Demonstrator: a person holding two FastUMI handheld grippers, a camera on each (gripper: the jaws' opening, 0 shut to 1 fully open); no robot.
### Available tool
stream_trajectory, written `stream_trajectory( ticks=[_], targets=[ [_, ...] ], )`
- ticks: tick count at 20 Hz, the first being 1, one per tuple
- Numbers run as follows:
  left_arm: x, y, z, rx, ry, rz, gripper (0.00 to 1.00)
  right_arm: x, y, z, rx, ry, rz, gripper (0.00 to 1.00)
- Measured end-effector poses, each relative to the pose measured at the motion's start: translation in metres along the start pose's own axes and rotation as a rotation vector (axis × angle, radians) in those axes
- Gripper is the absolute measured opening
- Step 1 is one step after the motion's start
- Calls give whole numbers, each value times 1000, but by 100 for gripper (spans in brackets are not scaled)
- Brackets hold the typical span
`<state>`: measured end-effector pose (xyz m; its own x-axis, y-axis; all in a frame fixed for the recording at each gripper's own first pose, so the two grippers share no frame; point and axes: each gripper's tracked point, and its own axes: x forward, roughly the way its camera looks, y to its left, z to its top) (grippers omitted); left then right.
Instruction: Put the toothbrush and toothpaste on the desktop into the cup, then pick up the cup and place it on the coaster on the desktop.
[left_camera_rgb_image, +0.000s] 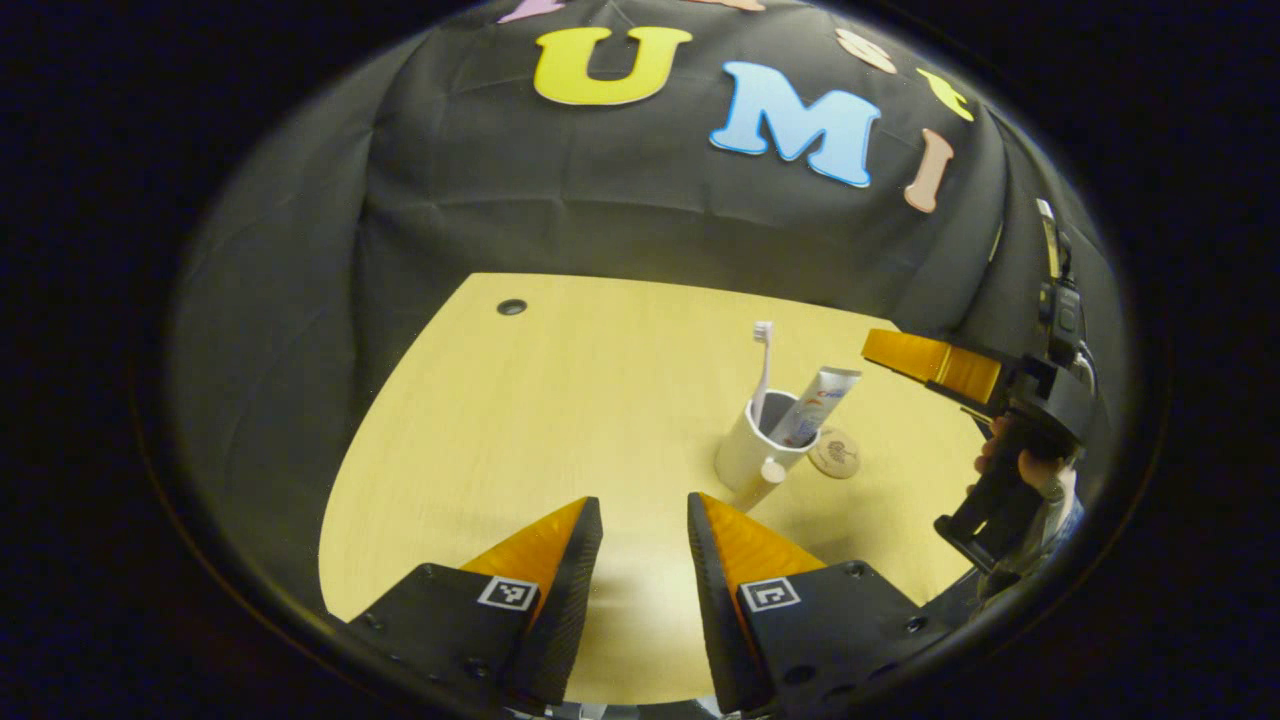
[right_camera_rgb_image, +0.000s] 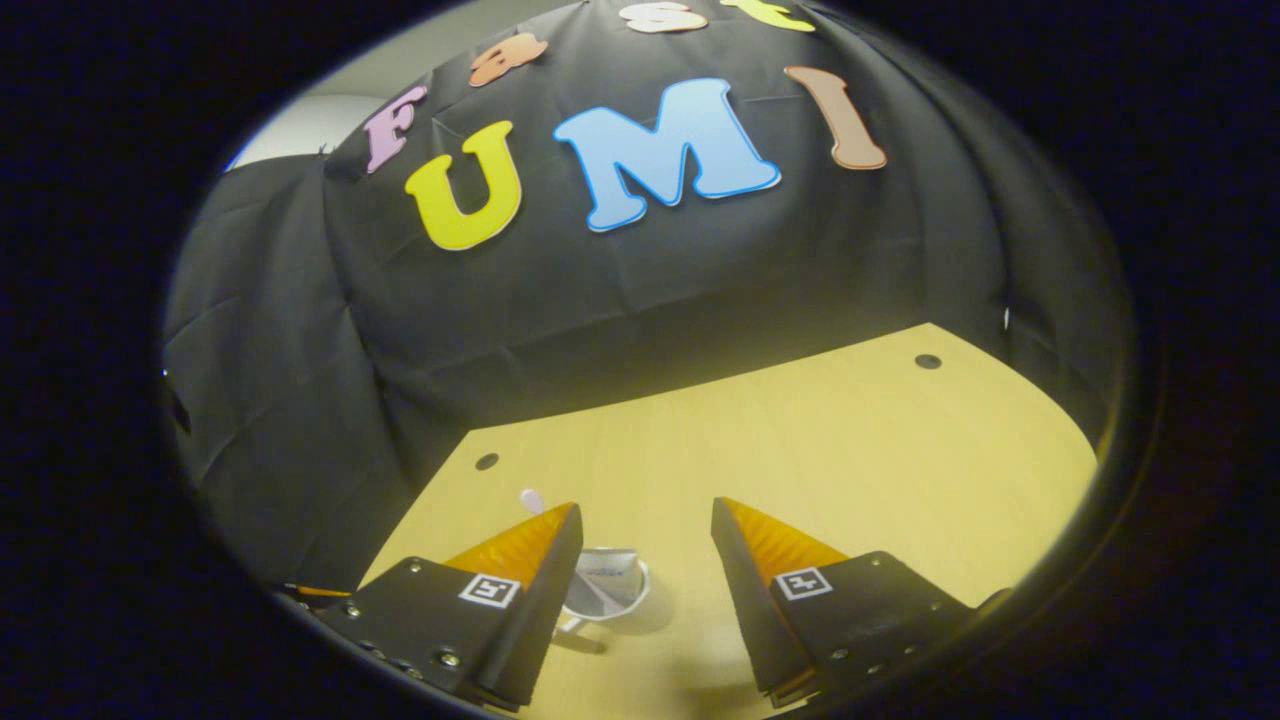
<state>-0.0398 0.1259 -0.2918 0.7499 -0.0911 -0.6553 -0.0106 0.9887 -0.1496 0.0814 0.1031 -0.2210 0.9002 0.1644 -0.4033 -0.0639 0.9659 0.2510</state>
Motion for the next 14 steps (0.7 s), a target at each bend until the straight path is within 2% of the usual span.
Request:
stream_trajectory(
  ticks=[1, 2, 3, 4, 7, 8, 9, 11, 12, 13, 14],
  targets=[
    [5, -7, 2, 15, 13, -22, 59, -6, -12, 1, 2, 0, -19, 77],
    [12, -17, 5, 30, 27, -43, 70, -13, -23, 2, 5, -1, -36, 77],
    [17, -23, 7, 50, 42, -56, 71, -19, -36, 1, 8, 0, -57, 78],
    [23, -27, 9, 71, 58, -67, 65, -25, -47, -1, 13, 4, -76, 78],
    [43, -45, 1, 115, 144, -117, 67, -45, -81, -14, 34, 26, -137, 78],
    [48, -50, -1, 129, 174, -135, 67, -51, -91, -18, 39, 33, -156, 73],
    [55, -54, -2, 147, 202, -150, 67, -58, -101, -23, 45, 42, -177, 78],
    [64, -61, -2, 180, 263, -172, 67, -72, -118, -33, 63, 56, -212, 78],
    [71, -66, -2, 194, 290, -184, 70, -77, -125, -38, 73, 64, -227, 73],
    [77, -70, -3, 206, 318, -196, 67, -82, -132, -43, 80, 73, -243, 78],
    [82, -73, -6, 215, 353, -209, 65, -87, -138, -47, 84, 80, -258, 78]
  ],
)
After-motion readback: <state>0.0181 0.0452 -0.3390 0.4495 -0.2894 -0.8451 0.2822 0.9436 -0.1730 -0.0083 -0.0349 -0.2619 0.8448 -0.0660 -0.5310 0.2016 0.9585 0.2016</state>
